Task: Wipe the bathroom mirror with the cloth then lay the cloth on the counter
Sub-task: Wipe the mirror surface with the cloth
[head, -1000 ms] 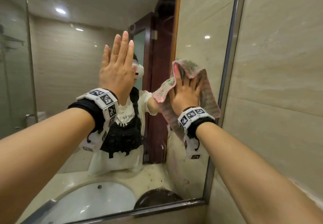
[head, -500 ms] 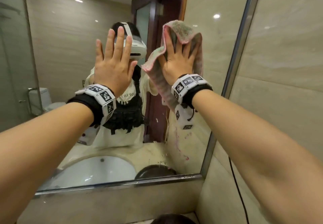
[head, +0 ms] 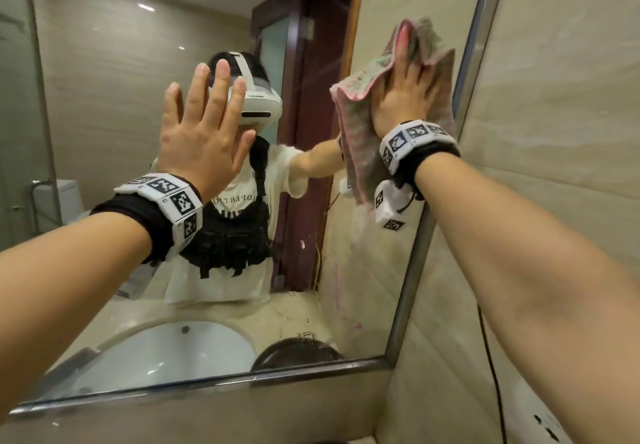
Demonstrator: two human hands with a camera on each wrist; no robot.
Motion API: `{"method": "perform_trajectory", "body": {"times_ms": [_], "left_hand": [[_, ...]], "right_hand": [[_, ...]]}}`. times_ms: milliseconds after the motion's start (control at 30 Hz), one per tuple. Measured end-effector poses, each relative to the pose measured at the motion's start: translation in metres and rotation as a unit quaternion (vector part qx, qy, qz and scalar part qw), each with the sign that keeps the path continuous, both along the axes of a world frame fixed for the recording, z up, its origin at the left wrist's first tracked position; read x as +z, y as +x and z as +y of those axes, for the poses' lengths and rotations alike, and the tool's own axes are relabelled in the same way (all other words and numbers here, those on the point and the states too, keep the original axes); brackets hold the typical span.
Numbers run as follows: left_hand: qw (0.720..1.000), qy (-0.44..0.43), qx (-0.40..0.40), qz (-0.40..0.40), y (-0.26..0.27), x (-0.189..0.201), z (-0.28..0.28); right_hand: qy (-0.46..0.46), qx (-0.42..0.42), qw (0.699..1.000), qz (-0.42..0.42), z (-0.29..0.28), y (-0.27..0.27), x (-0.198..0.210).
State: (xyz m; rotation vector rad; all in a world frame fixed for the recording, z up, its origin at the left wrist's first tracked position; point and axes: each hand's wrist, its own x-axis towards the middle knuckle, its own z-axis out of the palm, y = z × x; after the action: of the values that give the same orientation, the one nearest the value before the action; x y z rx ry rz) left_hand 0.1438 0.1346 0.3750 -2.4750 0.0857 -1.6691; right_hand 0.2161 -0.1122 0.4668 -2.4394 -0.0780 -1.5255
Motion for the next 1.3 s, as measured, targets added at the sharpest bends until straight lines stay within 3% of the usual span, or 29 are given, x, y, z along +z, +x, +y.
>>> {"method": "perform_trajectory", "body": {"times_ms": [133, 500, 600, 800, 900, 1066, 1166, 1300], "left_hand": [[1.0, -0.009, -0.008, -0.005, 0.0, -0.002, -0.003], [1.0, -0.014, 0.001, 0.005, -0.004, -0.002, -0.004], [1.0, -0.005, 0.013, 0.015, -0.006, 0.001, -0.004], [1.0, 0.003, 0.019, 0.007, -0.002, 0.001, -0.004], [1.0, -0.002, 0.015, -0.002, 0.001, -0.002, -0.005], [0.999, -0.028, -0.025, -0.009, 0.0, -0.012, -0.018], [0.998, 0.034, -0.048, -0.025, 0.003, -0.037, -0.026], [0.998, 0.052, -0.024, -0.04, 0.009, -0.067, -0.025]], "right_hand": [[0.107, -0.068, 0.991, 0.043, 0.01, -0.002, -0.029], [0.02, -0.038, 0.985, 0.168, 0.007, -0.018, -0.191], [0.016, -0.055, 0.982, 0.181, 0.011, -0.023, -0.172], [-0.104, 0.014, 0.99, 0.095, 0.025, -0.029, -0.045], [-0.119, 0.014, 0.99, 0.071, 0.037, -0.028, -0.026], [-0.143, 0.059, 0.982, 0.112, 0.034, -0.034, -0.098], [-0.195, 0.071, 0.96, 0.187, 0.022, -0.035, -0.172], [-0.234, 0.056, 0.952, 0.187, 0.014, -0.037, -0.267]]}}
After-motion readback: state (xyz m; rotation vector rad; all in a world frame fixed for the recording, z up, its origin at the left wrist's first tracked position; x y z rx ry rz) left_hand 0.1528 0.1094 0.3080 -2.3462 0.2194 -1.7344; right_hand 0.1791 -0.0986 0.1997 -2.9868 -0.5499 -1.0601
